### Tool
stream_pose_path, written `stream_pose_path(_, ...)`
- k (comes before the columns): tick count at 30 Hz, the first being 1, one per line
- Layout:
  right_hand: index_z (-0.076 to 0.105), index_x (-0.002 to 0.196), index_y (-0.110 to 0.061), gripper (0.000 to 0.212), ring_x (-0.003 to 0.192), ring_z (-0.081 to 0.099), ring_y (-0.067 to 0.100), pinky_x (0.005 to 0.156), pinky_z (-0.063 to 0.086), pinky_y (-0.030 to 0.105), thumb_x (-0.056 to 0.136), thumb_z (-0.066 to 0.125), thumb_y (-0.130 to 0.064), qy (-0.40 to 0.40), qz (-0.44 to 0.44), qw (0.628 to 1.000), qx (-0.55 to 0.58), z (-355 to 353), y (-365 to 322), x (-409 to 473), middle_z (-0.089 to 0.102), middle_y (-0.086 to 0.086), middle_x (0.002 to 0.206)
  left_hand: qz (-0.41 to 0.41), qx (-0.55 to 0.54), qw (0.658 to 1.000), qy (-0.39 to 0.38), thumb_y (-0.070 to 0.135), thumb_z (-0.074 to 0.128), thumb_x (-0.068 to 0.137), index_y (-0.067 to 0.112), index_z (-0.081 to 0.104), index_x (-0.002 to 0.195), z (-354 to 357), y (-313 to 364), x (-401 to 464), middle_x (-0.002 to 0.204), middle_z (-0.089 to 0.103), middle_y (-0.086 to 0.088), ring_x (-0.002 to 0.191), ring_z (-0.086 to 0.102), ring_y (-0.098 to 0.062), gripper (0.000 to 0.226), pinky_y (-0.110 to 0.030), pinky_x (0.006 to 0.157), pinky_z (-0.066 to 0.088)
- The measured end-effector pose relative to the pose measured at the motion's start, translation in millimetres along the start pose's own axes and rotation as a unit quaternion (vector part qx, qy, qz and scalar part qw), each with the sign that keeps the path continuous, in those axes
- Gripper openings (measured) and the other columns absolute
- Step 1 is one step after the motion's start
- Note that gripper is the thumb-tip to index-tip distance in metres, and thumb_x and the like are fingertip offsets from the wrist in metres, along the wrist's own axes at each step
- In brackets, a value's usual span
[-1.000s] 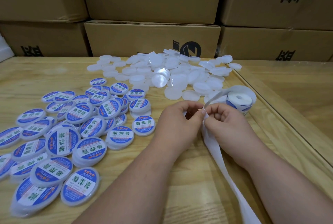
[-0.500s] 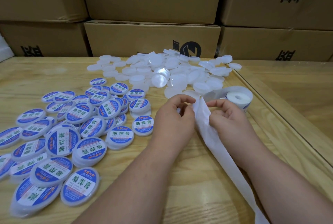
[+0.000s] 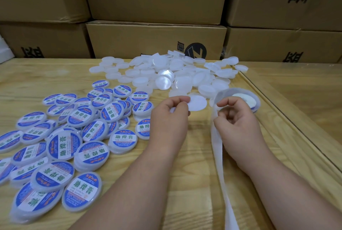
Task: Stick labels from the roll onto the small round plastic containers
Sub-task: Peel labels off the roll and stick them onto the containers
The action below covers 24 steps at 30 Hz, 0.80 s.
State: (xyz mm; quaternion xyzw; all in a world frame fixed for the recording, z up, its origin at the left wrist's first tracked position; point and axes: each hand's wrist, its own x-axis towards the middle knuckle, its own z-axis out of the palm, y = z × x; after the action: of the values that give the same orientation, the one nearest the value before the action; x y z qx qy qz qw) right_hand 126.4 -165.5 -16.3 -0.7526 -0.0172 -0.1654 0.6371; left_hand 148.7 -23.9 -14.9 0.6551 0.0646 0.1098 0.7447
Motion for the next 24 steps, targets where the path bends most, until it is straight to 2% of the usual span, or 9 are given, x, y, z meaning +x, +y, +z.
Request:
stream_pose_path(4, 0.064, 0.088, -0.029, 0.033, 0.056, 0.042, 0.006, 0.05, 0.038, 0.015, 0.092, 0.06, 0.003, 0.013, -0.034, 0.999, 0.005, 2.1, 2.5, 1.0, 0.047, -0.014, 0.063, 0.007, 0.025, 0.999, -0.034, 0.032, 0.056, 0.073, 0.037, 0.076, 0.084, 2.6, -0.3, -3.1, 0.087, 0.075, 0.006, 0.07, 0.064, -0.008, 0.024, -0.025, 0.062, 0.052)
stream_pose_path(9, 0.068, 0.08, -0.029, 0.026, 0.058, 0.045, 0.003, 0.055, 0.04, 0.011, 0.09, 0.069, -0.004, 0.023, -0.053, 0.998, -0.003, 2.2, 3.0, 1.5, 0.05, -0.016, 0.065, 0.015, 0.029, 0.998, -0.06, 0.033, 0.056, 0.073, 0.039, 0.076, 0.083, 2.3, -2.0, -2.9, 0.084, 0.074, 0.001, 0.071, 0.065, -0.009, 0.023, -0.018, 0.057, 0.05)
stream_pose_path(13, 0.07, 0.078, -0.025, 0.022, 0.057, 0.045, 0.002, 0.055, 0.04, 0.01, 0.089, 0.072, -0.007, 0.03, -0.05, 0.998, -0.002, 2.5, 2.9, 1.5, 0.049, -0.017, 0.063, 0.021, 0.01, 0.997, -0.067, 0.036, 0.057, 0.075, 0.04, 0.074, 0.087, 1.0, -1.7, -1.8, 0.075, 0.07, 0.01, 0.076, 0.069, -0.007, 0.02, -0.027, 0.065, 0.052)
stream_pose_path(17, 0.072, 0.081, -0.032, 0.019, 0.061, 0.05, 0.004, 0.057, 0.046, 0.017, 0.09, 0.073, -0.015, 0.059, -0.027, 0.998, 0.022, 0.1, 2.3, 3.0, 0.055, -0.015, 0.069, 0.032, -0.032, 0.998, -0.051, 0.02, 0.053, 0.071, 0.042, 0.059, 0.101, -1.4, -0.5, 1.6, 0.071, 0.059, 0.018, 0.076, 0.068, -0.007, 0.038, -0.029, 0.059, 0.058)
stream_pose_path(20, 0.073, 0.078, -0.035, 0.019, 0.063, 0.053, 0.009, 0.062, 0.048, 0.032, 0.091, 0.073, -0.02, 0.07, 0.005, 0.996, 0.058, -1.4, 1.1, 4.3, 0.061, -0.013, 0.071, 0.03, -0.05, 0.997, -0.042, 0.015, 0.046, 0.064, 0.042, 0.048, 0.103, -1.2, -2.7, 4.1, 0.087, 0.057, 0.015, 0.085, 0.069, 0.0, 0.047, -0.028, 0.062, 0.06)
stream_pose_path(22, 0.073, 0.077, -0.034, 0.018, 0.06, 0.051, 0.008, 0.062, 0.046, 0.035, 0.09, 0.074, -0.022, 0.072, 0.016, 0.995, 0.071, -2.0, -0.7, 4.2, 0.06, -0.013, 0.068, 0.033, -0.038, 0.998, -0.049, 0.013, 0.047, 0.067, 0.047, 0.046, 0.101, -1.3, -5.0, 3.1, 0.101, 0.061, 0.012, 0.099, 0.069, 0.003, 0.049, -0.033, 0.069, 0.063)
stream_pose_path(24, 0.072, 0.076, -0.033, 0.015, 0.056, 0.048, 0.007, 0.059, 0.044, 0.033, 0.088, 0.073, -0.025, 0.069, 0.021, 0.994, 0.085, -3.0, -2.2, 3.7, 0.057, -0.013, 0.064, 0.039, -0.031, 0.997, -0.064, 0.003, 0.053, 0.076, 0.055, 0.049, 0.1, -2.7, -5.4, 1.4, 0.112, 0.065, 0.016, 0.109, 0.066, 0.003, 0.057, -0.031, 0.071, 0.063)
